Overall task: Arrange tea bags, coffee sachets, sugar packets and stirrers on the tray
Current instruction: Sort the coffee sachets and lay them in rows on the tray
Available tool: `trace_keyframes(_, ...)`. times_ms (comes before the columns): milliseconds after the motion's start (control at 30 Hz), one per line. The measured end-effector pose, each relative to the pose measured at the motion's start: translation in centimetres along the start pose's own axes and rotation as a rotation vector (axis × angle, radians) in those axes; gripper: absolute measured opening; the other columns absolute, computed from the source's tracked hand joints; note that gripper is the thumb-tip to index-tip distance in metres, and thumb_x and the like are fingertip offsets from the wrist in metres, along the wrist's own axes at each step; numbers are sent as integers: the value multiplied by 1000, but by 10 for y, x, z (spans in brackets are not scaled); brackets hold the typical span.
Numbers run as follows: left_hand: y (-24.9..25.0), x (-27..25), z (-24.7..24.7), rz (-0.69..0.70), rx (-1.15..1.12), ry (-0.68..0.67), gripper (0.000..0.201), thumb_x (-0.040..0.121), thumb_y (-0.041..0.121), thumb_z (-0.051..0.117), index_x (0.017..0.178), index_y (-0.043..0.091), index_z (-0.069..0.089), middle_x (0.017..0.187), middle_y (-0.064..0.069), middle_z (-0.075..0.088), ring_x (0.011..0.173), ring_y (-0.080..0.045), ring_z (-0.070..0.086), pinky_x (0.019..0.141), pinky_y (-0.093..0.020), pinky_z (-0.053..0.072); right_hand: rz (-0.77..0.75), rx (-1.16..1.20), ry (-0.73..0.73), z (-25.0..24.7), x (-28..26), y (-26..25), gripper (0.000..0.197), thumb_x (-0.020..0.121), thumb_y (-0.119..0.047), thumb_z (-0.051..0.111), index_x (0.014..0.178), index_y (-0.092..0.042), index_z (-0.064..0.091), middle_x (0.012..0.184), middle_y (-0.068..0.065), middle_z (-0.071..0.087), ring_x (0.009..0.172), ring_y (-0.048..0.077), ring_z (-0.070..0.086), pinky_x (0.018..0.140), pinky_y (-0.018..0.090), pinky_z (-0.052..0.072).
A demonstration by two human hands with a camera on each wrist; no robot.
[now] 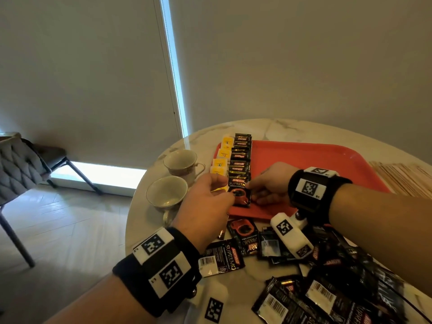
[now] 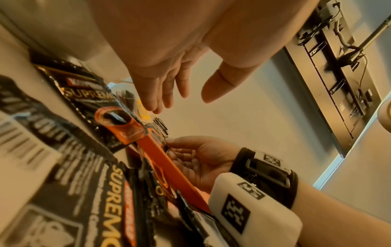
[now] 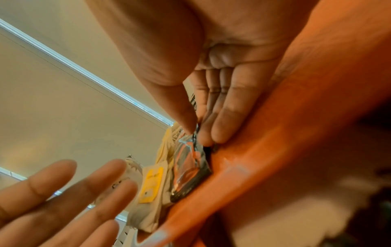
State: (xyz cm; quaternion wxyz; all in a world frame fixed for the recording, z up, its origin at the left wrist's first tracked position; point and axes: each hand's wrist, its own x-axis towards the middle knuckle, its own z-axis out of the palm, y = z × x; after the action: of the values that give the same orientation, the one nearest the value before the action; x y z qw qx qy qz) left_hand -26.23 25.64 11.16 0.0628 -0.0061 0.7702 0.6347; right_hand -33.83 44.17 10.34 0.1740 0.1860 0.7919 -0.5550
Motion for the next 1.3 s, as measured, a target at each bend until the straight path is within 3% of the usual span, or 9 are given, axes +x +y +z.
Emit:
trace_keyframes(100, 2, -6, -4, 10, 15, -16, 31, 97, 5, 65, 122, 24, 63, 108, 8, 71, 87, 1, 69, 86, -36, 64, -23, -15, 32, -3, -7, -3, 20, 88, -13, 78, 99, 2, 70, 86, 15, 70, 67, 21, 69, 67, 34, 62)
trace_keyframes(200, 4, -17, -12, 51, 121, -82, 29, 94, 6, 68, 113, 28, 67, 108, 6, 74, 99, -10, 73, 91, -46, 63, -119, -125, 94, -16, -25, -12, 18, 88, -18, 79, 95, -4, 70, 83, 10, 70, 64, 18, 67, 59, 30, 58)
trace_keyframes(433, 4, -58, -34, 195, 795, -338, 33, 87, 26, 80, 109, 42, 62, 112, 19, 64, 99, 0, 63, 89, -26, 58, -275, -665, 99, -50, -99, -3, 19, 80, -34, 85, 91, -21, 76, 85, 0, 77, 76, 14, 72, 64, 28, 60)
trace_keyframes(600, 7, -61, -32, 164, 967, -363, 40, 85, 24, 81, 115, 42, 61, 117, 18, 61, 105, -4, 62, 93, -30, 58, -190, -1042, 61, -59, -144, 29, 37, 76, -54, 82, 107, -37, 70, 98, -15, 68, 89, 8, 64, 76, 29, 54)
trace_keyframes(767, -2, -62, -20, 122, 1156, -382, 53, 85, 13, 76, 128, 38, 56, 117, 9, 64, 101, -11, 65, 91, -33, 61, -168, -1124, -16, -43, -156, 46, 44, 84, -40, 79, 126, -40, 67, 109, -12, 70, 99, 11, 64, 91, 35, 57)
trace_keyframes(900, -6, -63, -20, 182, 1224, -350, 57, 86, 17, 79, 134, 35, 55, 123, 10, 66, 109, -11, 64, 97, -32, 58, -247, -1143, -76, -27, -156, 43, 48, 84, -34, 79, 128, -43, 66, 116, -11, 71, 102, 13, 66, 91, 37, 58)
trace_keyframes(1033, -3, -65, -29, 157, 1302, -368, 56, 88, 26, 78, 140, 33, 58, 128, 6, 59, 113, -14, 61, 101, -35, 56, -307, -1034, -53, -27, -162, 34, 47, 79, -55, 80, 123, -41, 69, 120, -13, 68, 101, 10, 63, 75, 27, 56)
trace_keyframes(1167, -7, -68, -36, 117, 1325, -413, 71, 84, 34, 80, 149, 36, 51, 142, 6, 50, 125, -16, 57, 107, -38, 53, -295, -1123, -82, -21, -167, 33, 81, 72, -74, 74, 144, -45, 49, 147, -12, 52, 130, 17, 50, 94, 32, 42)
trace_keyframes(1300, -5, -68, -39, 81, 1261, -437, 77, 82, 25, 84, 149, 34, 47, 138, 9, 59, 119, -12, 61, 102, -33, 56, -306, -1215, -217, 3, -167, 26, 99, 66, -69, 82, 151, -51, 35, 153, -12, 46, 138, 17, 45, 102, 35, 41)
